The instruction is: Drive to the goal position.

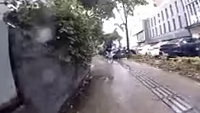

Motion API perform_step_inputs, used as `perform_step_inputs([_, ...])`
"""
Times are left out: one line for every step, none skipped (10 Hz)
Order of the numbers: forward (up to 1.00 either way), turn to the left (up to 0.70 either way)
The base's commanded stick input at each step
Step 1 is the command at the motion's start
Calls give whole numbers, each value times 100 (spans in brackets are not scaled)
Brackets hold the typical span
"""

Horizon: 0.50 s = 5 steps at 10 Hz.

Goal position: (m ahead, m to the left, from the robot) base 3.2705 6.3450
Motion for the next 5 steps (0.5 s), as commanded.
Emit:
perform_step_inputs([70, 0])
perform_step_inputs([70, 0])
perform_step_inputs([70, 0])
perform_step_inputs([70, 0])
perform_step_inputs([70, 0])
